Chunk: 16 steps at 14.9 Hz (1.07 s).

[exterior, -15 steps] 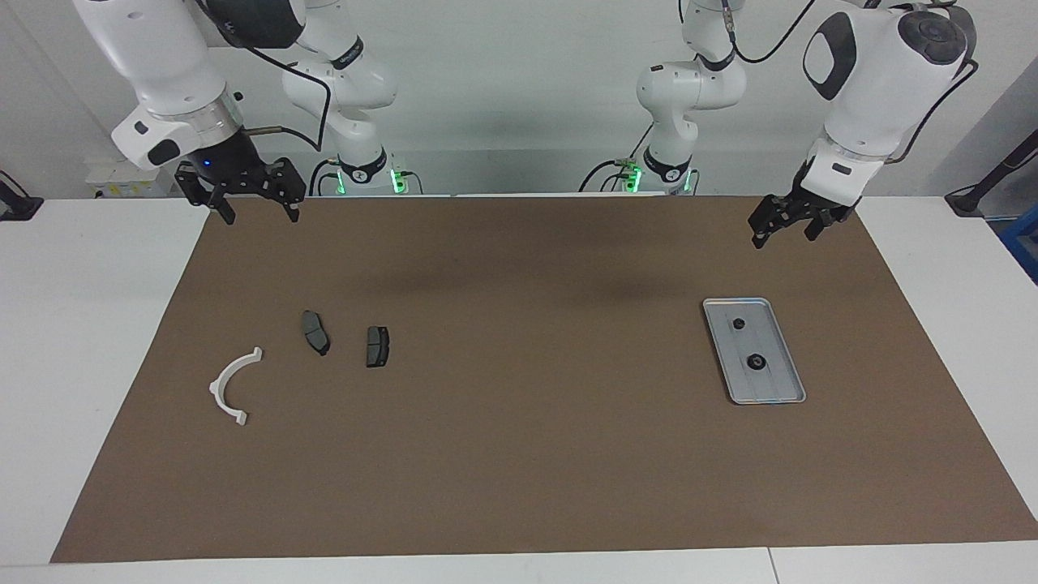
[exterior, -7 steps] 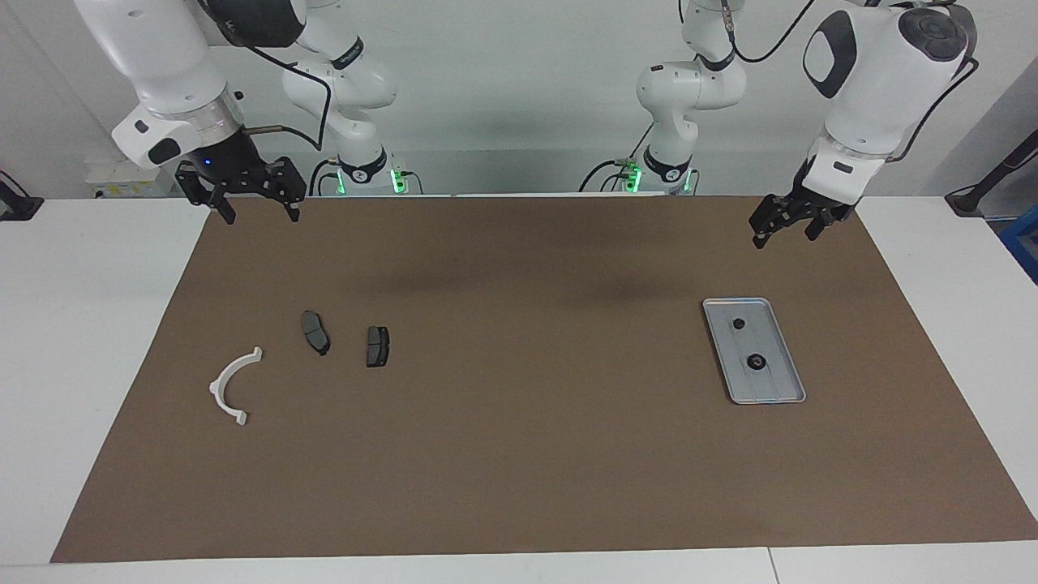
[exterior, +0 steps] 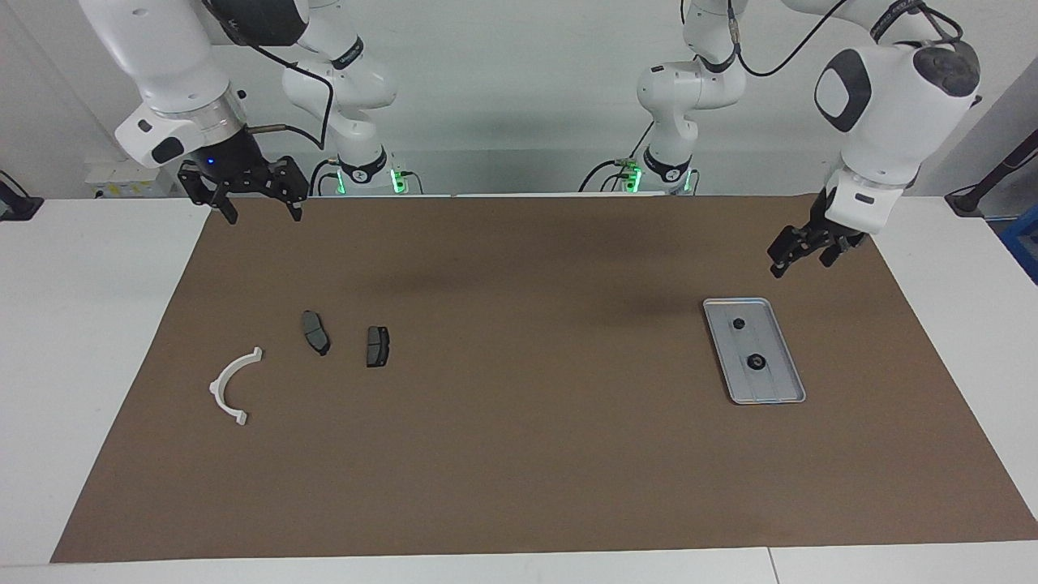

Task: Place bearing gear from tray to pile
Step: 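Reach the left gripper into the metal tray and grasp a bearing gear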

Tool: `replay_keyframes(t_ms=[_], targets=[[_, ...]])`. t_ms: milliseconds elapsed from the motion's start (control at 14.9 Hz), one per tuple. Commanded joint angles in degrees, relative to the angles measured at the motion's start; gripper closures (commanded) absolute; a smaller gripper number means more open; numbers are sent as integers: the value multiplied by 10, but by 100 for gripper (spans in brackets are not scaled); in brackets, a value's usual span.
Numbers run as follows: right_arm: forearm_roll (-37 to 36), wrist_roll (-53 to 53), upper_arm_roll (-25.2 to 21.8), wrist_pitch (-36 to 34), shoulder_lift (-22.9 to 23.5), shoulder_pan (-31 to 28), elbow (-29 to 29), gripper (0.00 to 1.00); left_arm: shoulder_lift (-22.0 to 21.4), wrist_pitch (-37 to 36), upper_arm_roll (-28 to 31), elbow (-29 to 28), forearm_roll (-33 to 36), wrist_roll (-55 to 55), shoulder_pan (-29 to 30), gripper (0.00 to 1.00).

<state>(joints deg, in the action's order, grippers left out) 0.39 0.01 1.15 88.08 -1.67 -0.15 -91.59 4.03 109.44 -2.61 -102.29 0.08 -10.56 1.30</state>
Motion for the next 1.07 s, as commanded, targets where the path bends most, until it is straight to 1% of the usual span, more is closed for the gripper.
replay_keyframes(t_ms=[0, 134, 201, 268, 470, 604, 738, 805, 872, 940, 1007], targets=[[1, 6, 5, 5, -5, -1, -2, 0, 58, 64, -5, 0, 11, -4, 19, 0], [1, 5, 7, 5, -5, 0, 0, 0, 90, 111, -5, -20, 11, -3, 20, 0], [1, 5, 7, 7, -5, 1, 2, 0, 105, 145, -4, -42, 11, -4, 19, 0], [2, 6, 7, 18, -5, 1, 0, 0, 111, 170, -4, -60, 11, -4, 19, 0], [4, 6, 8, 24, -7, 1, 1, 0, 136, 181, -4, -66, 11, -8, 17, 0], [5, 6, 9, 24, -8, 1, 1, 0, 138, 180, -4, -85, 11, -8, 16, 0], [5, 6, 9, 20, -12, 1, 1, 0, 137, 190, -5, -94, 11, -7, 19, 12], [7, 6, 8, 18, -13, 0, 0, 0, 139, 192, -4, -94, 11, -7, 16, 13], [8, 6, 8, 18, -13, 0, 0, 0, 142, 197, -4, -93, 11, -8, 15, 17], [8, 7, 8, 19, -13, 0, 1, 0, 145, 207, -4, -93, 11, -7, 16, 19], [7, 6, 8, 19, -14, 0, 0, 0, 153, 216, -4, -93, 11, -8, 17, 19]])
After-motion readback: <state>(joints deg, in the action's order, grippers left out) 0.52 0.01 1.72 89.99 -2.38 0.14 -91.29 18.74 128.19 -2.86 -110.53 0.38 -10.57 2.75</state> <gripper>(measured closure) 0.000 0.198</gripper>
